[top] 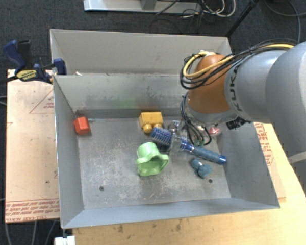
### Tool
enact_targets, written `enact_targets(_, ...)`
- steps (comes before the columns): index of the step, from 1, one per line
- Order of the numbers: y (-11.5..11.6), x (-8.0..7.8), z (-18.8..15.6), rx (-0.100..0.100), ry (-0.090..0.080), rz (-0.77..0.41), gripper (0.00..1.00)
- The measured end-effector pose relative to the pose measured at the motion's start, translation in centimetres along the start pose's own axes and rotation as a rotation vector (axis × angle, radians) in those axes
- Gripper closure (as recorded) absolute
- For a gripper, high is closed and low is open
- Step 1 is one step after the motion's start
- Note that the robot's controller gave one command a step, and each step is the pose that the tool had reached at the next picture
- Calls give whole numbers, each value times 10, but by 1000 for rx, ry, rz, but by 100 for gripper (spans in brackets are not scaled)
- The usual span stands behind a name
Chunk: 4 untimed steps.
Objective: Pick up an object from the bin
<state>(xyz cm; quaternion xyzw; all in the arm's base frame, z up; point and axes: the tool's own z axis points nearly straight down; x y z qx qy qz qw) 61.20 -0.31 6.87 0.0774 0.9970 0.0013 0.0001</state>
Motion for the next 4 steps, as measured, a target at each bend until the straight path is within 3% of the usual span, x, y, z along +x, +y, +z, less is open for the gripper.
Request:
enact_targets(3, 2, -1, -16, 2, -2, -4, 100)
enact_targets(4, 3, -2, -126, 0, -9, -6, 100)
